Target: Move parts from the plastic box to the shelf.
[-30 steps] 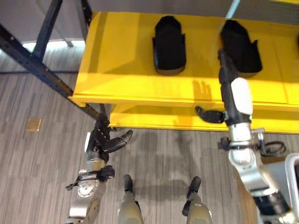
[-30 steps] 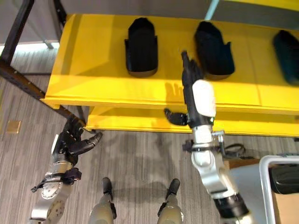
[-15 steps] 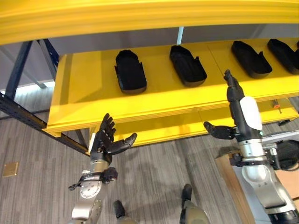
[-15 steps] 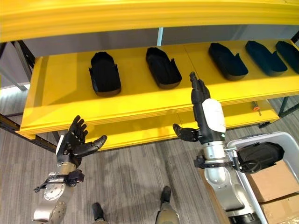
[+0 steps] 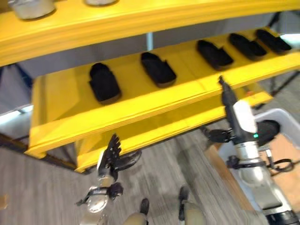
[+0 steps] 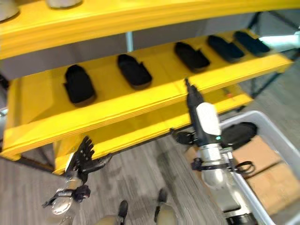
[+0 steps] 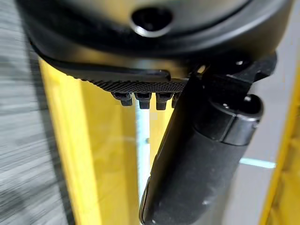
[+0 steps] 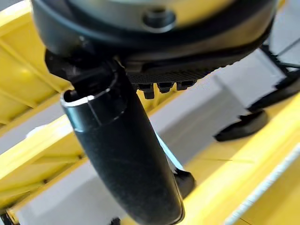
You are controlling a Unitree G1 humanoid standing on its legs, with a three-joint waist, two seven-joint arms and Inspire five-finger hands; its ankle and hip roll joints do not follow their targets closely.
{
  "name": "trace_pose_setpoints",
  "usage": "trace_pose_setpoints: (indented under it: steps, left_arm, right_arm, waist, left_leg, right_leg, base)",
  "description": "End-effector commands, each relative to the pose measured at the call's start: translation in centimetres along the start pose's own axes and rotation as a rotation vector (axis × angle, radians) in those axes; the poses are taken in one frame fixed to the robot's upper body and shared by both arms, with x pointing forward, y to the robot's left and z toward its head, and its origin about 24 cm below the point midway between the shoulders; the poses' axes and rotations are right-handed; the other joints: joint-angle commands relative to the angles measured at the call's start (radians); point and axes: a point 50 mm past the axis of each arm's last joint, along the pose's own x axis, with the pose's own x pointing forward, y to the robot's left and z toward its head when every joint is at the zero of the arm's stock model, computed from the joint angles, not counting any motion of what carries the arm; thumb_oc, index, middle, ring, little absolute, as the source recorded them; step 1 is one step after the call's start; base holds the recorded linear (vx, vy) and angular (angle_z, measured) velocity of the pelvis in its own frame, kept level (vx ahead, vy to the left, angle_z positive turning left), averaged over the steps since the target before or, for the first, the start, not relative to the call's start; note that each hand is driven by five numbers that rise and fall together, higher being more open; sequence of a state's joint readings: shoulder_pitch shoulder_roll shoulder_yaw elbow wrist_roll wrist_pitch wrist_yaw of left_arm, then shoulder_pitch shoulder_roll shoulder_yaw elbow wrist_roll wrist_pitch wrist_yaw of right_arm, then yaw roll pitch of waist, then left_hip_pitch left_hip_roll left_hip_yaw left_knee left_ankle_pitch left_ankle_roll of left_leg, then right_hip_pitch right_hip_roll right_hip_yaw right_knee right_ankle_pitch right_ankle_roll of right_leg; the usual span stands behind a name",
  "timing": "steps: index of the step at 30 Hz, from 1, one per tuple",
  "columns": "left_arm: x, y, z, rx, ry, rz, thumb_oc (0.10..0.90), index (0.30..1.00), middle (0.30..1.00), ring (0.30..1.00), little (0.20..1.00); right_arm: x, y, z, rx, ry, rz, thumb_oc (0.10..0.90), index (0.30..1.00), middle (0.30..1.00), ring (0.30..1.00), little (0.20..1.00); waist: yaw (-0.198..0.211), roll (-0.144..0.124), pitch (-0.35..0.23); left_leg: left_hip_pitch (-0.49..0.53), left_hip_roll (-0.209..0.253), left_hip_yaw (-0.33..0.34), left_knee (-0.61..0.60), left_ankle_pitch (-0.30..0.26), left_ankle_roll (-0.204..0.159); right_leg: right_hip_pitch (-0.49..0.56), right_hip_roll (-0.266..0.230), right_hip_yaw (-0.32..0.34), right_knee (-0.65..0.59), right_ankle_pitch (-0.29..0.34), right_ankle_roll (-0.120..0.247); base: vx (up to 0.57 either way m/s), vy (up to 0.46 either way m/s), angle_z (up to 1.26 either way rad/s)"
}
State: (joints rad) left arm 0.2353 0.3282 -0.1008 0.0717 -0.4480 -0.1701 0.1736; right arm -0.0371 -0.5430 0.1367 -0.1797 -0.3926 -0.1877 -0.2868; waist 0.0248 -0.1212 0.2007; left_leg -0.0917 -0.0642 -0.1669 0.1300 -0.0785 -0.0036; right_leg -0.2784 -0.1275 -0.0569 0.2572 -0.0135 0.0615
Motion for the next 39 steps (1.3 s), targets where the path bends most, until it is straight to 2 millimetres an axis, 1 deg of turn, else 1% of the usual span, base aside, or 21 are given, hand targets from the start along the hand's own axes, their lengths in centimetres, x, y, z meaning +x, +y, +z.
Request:
trace_pose_setpoints:
  steps: [1,3,7,8,10,11,12,14,15,16,17,19,23,26,27,29,32,33,34,36,39]
  left_arm:
    - [1.7,-1.6,6.5,-0.022,-0.341,-0.080,0.900,1.000,1.000,1.000,1.000]
    - [1.4,-1.5,6.3,0.010,-0.331,-0.091,0.900,1.000,1.000,1.000,1.000]
    - [1.4,-1.4,6.6,0.016,-0.338,-0.087,0.900,1.000,1.000,1.000,1.000]
    - [1.8,-1.4,7.1,0.027,-0.359,-0.082,0.900,1.000,1.000,1.000,1.000]
    - [1.9,-1.4,7.4,0.034,-0.369,-0.079,0.900,1.000,1.000,1.000,1.000]
    - [2.0,-1.3,7.7,0.040,-0.380,-0.068,0.900,1.000,1.000,1.000,1.000]
    - [2.1,-0.9,8.1,0.043,-0.399,-0.041,0.900,1.000,1.000,1.000,1.000]
    - [2.0,-0.8,8.1,0.029,-0.399,-0.042,0.900,1.000,1.000,1.000,1.000]
    - [1.9,-0.5,8.4,0.025,-0.410,-0.031,0.900,1.000,1.000,1.000,1.000]
    - [1.8,-0.3,8.5,0.026,-0.413,-0.021,0.900,1.000,1.000,1.000,1.000]
    - [1.6,0.2,8.5,0.037,-0.414,-0.004,0.900,1.000,1.000,1.000,1.000]
    - [1.7,0.3,8.5,0.048,-0.415,0.005,0.900,1.000,1.000,1.000,1.000]
    - [2.2,-0.6,8.3,0.041,-0.405,-0.017,0.900,1.000,1.000,1.000,1.000]
    - [2.5,-1.5,8.2,0.003,-0.398,-0.049,0.900,1.000,1.000,1.000,1.000]
    - [2.5,-1.5,8.2,0.003,-0.398,-0.049,0.900,1.000,1.000,1.000,1.000]
    - [2.6,-1.9,8.2,-0.012,-0.395,-0.063,0.900,1.000,1.000,1.000,1.000]
    - [2.4,-1.9,8.1,-0.029,-0.394,-0.072,0.900,1.000,1.000,1.000,1.000]
    - [2.4,-1.9,8.1,-0.029,-0.394,-0.072,0.900,1.000,1.000,1.000,1.000]
    - [2.3,-1.8,8.1,-0.036,-0.391,-0.069,0.900,1.000,1.000,1.000,1.000]
    - [2.2,-1.9,7.9,-0.042,-0.384,-0.070,0.900,1.000,1.000,1.000,1.000]
    - [2.0,-2.0,7.8,-0.044,-0.370,-0.079,0.900,1.000,1.000,1.000,1.000]
  right_arm:
    - [2.3,-4.2,2.4,-0.038,-0.184,-0.158,0.900,1.000,1.000,1.000,1.000]
    - [2.0,-3.9,2.7,-0.019,-0.185,-0.148,0.900,1.000,1.000,1.000,1.000]
    - [2.3,-3.5,3.1,-0.016,-0.202,-0.140,0.900,1.000,1.000,1.000,1.000]
    - [2.8,-3.3,3.6,-0.013,-0.224,-0.142,0.900,1.000,1.000,1.000,1.000]
    - [3.0,-3.2,3.8,-0.010,-0.235,-0.146,0.900,1.000,1.000,1.000,1.000]
    - [3.4,-3.0,4.2,-0.007,-0.249,-0.150,0.900,1.000,1.000,1.000,1.000]
    - [3.9,-2.6,4.7,-0.008,-0.272,-0.150,0.900,1.000,1.000,1.000,1.000]
    - [4.3,-2.2,5.0,-0.014,-0.280,-0.132,0.900,1.000,1.000,1.000,1.000]
    - [4.7,-2.1,5.2,-0.020,-0.291,-0.126,0.900,1.000,1.000,1.000,1.000]
    - [4.8,-2.1,5.4,-0.020,-0.295,-0.127,0.900,1.000,1.000,1.000,1.000]
    - [4.8,-2.0,5.5,-0.036,-0.293,-0.122,0.900,1.000,1.000,1.000,1.000]
    - [4.7,-2.1,5.4,-0.052,-0.287,-0.124,0.900,1.000,1.000,1.000,1.000]
    - [3.6,-2.8,3.9,-0.098,-0.223,-0.127,0.900,1.000,1.000,1.000,1.000]
    - [2.4,-3.5,3.0,-0.116,-0.183,-0.128,0.900,1.000,1.000,1.000,1.000]
    - [2.4,-3.5,3.0,-0.117,-0.183,-0.128,0.900,1.000,1.000,1.000,1.000]
    - [1.9,-3.8,2.2,-0.126,-0.154,-0.128,0.900,1.000,1.000,1.000,1.000]
    - [1.6,-3.9,2.1,-0.125,-0.149,-0.128,0.900,1.000,1.000,1.000,1.000]
    - [1.6,-3.9,2.1,-0.125,-0.149,-0.128,0.900,1.000,1.000,1.000,1.000]
    - [1.7,-3.9,2.2,-0.124,-0.158,-0.124,0.900,1.000,1.000,1.000,1.000]
    - [1.9,-3.9,2.3,-0.122,-0.166,-0.122,0.900,1.000,1.000,1.000,1.000]
    - [2.1,-3.8,2.5,-0.112,-0.174,-0.116,0.900,1.000,1.000,1.000,1.000]
  waist:
    - [-0.033,0.047,-0.043]
    - [-0.064,0.051,-0.059]
    - [-0.069,0.059,-0.047]
    - [-0.077,0.065,-0.024]
    - [-0.067,0.068,-0.017]
    - [-0.052,0.076,-0.005]
    - [-0.013,0.094,0.004]
    - [-0.030,0.099,0.006]
    - [-0.031,0.103,0.017]
    - [-0.025,0.106,0.017]
    - [-0.037,0.093,0.020]
    - [-0.039,0.078,0.017]
    - [-0.053,0.043,-0.005]
    - [-0.092,0.067,-0.005]
    - [-0.093,0.068,-0.006]
    - [-0.110,0.094,-0.005]
    - [-0.113,0.106,0.001]
    - [-0.113,0.107,0.000]
    - [-0.104,0.100,0.011]
    - [-0.083,0.074,0.034]
    - [-0.057,0.042,0.064]
  left_leg:
    - [-0.086,0.055,0.067,-0.102,0.140,-0.060]
    - [-0.035,0.042,0.146,-0.131,0.120,-0.015]
    - [-0.013,0.035,0.202,-0.103,0.074,0.013]
    - [-0.013,0.037,0.237,-0.072,0.044,0.030]
    - [-0.018,0.042,0.268,-0.064,0.039,0.034]
    - [-0.010,0.052,0.309,-0.063,0.026,0.036]
    - [0.003,0.077,0.373,-0.070,0.015,0.024]
    - [0.034,0.097,0.414,-0.110,0.035,0.010]
    - [0.065,0.118,0.452,-0.132,0.036,-0.002]
    - [0.079,0.132,0.458,-0.137,0.025,-0.012]
    - [0.131,0.154,0.497,-0.173,0.020,-0.037]
    - [0.152,0.156,0.515,-0.194,0.026,-0.049]
    - [0.176,0.178,0.515,-0.197,0.024,-0.085]
    - [0.180,0.255,0.492,-0.119,0.002,-0.115]
    - [0.179,0.257,0.490,-0.118,0.001,-0.116]
    - [0.180,0.308,0.471,-0.057,0.022,-0.141]
    - [0.152,0.356,0.445,0.070,0.091,-0.157]
    - [0.150,0.358,0.444,0.073,0.090,-0.159]
    - [0.095,0.381,0.408,0.233,0.149,-0.154]
    - [0.014,0.352,0.365,0.391,0.190,-0.138]
    - [-0.103,0.326,0.339,0.472,0.172,-0.129]
  right_leg:
    - [0.311,0.055,-0.011,-0.342,0.046,0.028]
    - [0.293,0.036,0.047,-0.316,0.048,0.044]
    - [0.262,0.034,0.122,-0.263,0.031,0.051]
    - [0.218,0.042,0.141,-0.189,0.015,0.060]
    - [0.182,0.042,0.129,-0.151,0.019,0.067]
    - [0.156,0.008,0.046,-0.122,0.028,0.082]
    - [0.143,-0.090,-0.130,-0.113,0.057,0.094]
    - [0.130,-0.136,-0.195,-0.149,0.132,0.104]
    - [0.105,-0.180,-0.251,-0.177,0.185,0.123]
    - [0.095,-0.214,-0.287,-0.199,0.196,0.142]
    - [0.064,-0.264,-0.343,-0.293,0.281,0.182]
    - [0.065,-0.269,-0.358,-0.320,0.322,0.193]
    - [0.097,-0.247,-0.378,-0.319,0.318,0.183]
    - [0.103,-0.214,-0.396,-0.243,0.235,0.150]
    - [0.103,-0.214,-0.397,-0.242,0.234,0.150]
    - [0.104,-0.165,-0.379,-0.204,0.168,0.134]
    - [0.118,-0.104,-0.366,-0.196,0.109,0.083]
    - [0.117,-0.103,-0.367,-0.196,0.108,0.082]
    - [0.146,-0.055,-0.353,-0.206,0.064,0.039]
    - [0.173,-0.035,-0.357,-0.216,0.050,-0.007]
    - [0.210,-0.024,-0.338,-0.229,0.026,-0.015]
  base:
    - [0.15,0.154,-0.80]
    - [0.23,0.271,-0.63]
    - [0.05,0.157,-0.73]
    - [-0.05,0.163,-0.98]
    - [-0.05,0.093,-1.09]
    - [-0.02,0.013,-1.00]
    - [-0.01,-0.006,-0.95]
    - [0.06,-0.060,-1.41]
    - [0.16,-0.074,-1.47]
    - [0.29,-0.214,-1.20]
    - [0.20,-0.201,-0.93]
    - [0.19,-0.187,-0.74]
    - [0.22,-0.251,0.05]
    - [0.22,-0.286,0.07]
    - [0.19,-0.246,0.09]
    - [0.22,-0.213,-0.06]
    - [0.17,-0.226,-0.02]
    - [0.19,-0.289,-0.21]
    - [0.19,-0.287,-0.21]
    - [0.14,-0.298,-0.43]
    - [0.11,-0.118,-0.56]
